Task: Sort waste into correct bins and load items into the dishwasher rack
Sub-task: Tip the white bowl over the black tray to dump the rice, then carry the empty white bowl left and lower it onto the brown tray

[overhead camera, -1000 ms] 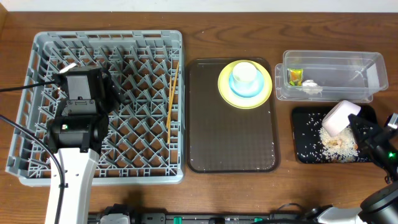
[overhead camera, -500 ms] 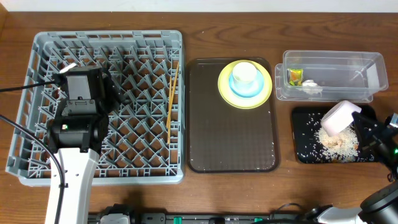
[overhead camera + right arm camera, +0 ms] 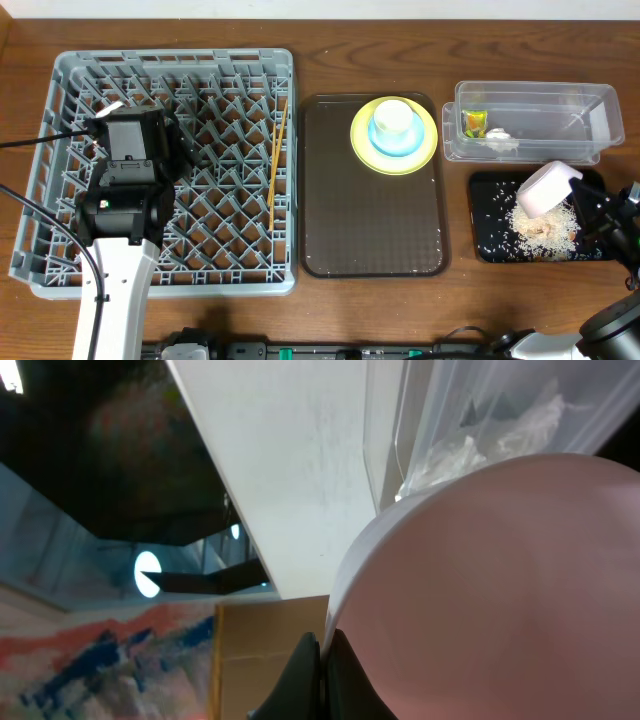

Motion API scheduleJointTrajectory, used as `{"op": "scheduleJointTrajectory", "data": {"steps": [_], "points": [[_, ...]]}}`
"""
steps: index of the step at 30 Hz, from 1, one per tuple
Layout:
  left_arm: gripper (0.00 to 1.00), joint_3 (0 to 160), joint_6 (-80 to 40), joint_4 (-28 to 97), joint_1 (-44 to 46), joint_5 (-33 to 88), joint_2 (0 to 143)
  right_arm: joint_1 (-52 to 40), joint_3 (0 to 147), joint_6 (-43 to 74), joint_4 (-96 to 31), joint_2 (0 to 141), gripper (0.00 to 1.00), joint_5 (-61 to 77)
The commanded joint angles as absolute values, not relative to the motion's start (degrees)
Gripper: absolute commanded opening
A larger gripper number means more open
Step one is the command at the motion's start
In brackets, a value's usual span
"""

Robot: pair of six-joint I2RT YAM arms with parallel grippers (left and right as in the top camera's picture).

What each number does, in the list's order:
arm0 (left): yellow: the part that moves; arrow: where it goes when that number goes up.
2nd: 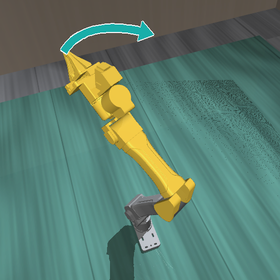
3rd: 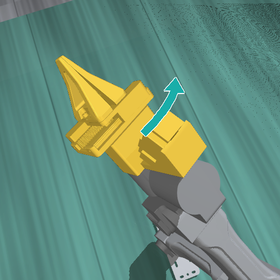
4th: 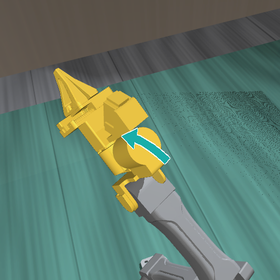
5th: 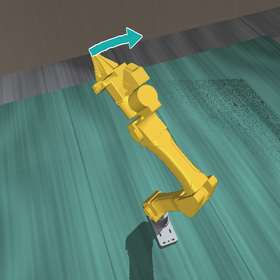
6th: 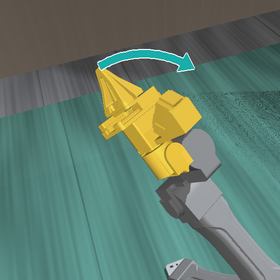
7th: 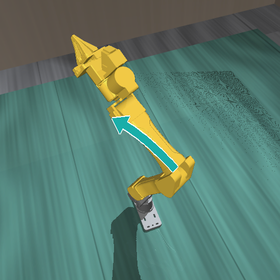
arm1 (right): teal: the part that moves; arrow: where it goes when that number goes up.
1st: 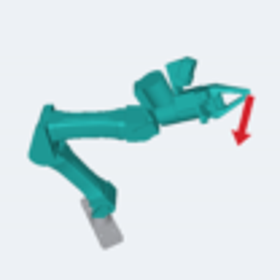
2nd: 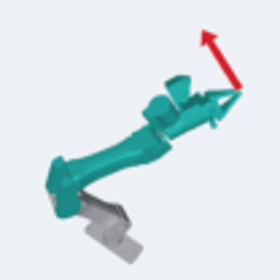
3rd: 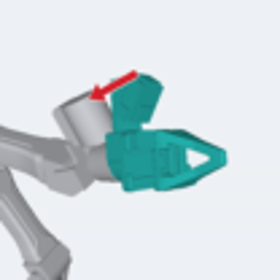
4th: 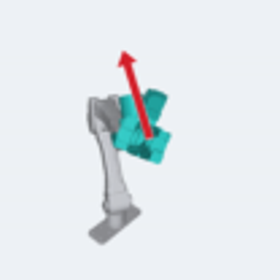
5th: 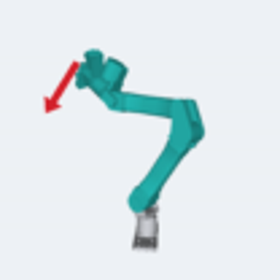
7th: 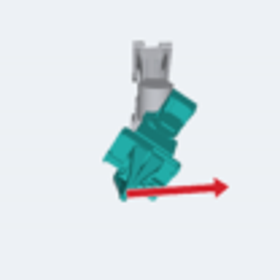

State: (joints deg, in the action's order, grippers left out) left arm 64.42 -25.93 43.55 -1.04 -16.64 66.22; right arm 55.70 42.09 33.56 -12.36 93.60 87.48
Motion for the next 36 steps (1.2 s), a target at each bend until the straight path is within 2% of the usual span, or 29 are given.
{"op": "scheduleJointTrajectory", "data": {"steps": [1,7,10,13,17,21,24,27,32,36], "points": [[0.95,65.8,-26.7,43.7,-1.3,-16.8,66.2,56.6,42.2,34.6,-12.1,92.9,0.01,89.3],[0.95,65.8,-26.7,43.7,-1.3,-16.8,66.2,56.3,42.3,39.3,-11.8,91.9,0.01,89.4],[0.95,65.8,-26.7,43.7,-1.3,-16.8,66.2,54.6,42.4,39.4,-8.2,87.4,0.01,89.4],[0.95,65.8,-26.7,43.7,-1.3,-16.8,66.2,51.4,43.4,45.3,-2.4,81.1,0.01,87.9],[0.95,65.8,-26.7,43.7,-1.3,-16.8,66.2,42.9,45.7,58.5,12.7,71.9,0.01,84.3],[0.95,65.8,-26.7,43.7,-1.3,-16.8,66.2,29.0,46.8,66.1,25.7,64.0,0.02,77.0],[0.95,65.8,-26.7,43.7,-1.3,-16.8,66.2,17.7,46.8,64.6,23.2,60.2,0.02,69.0],[0.95,65.8,-26.7,43.7,-1.3,-16.8,66.2,7.6,46.8,59.7,15.0,59.5,0.01,58.8],[0.95,65.8,-26.7,43.7,-1.3,-16.8,66.2,-7.9,46.8,46.3,0.1,61.4,0.01,40.1],[0.95,65.8,-26.7,43.7,-1.3,-16.8,66.2,-21.7,46.8,34.5,-6.1,65.5,0.01,22.9]]}}
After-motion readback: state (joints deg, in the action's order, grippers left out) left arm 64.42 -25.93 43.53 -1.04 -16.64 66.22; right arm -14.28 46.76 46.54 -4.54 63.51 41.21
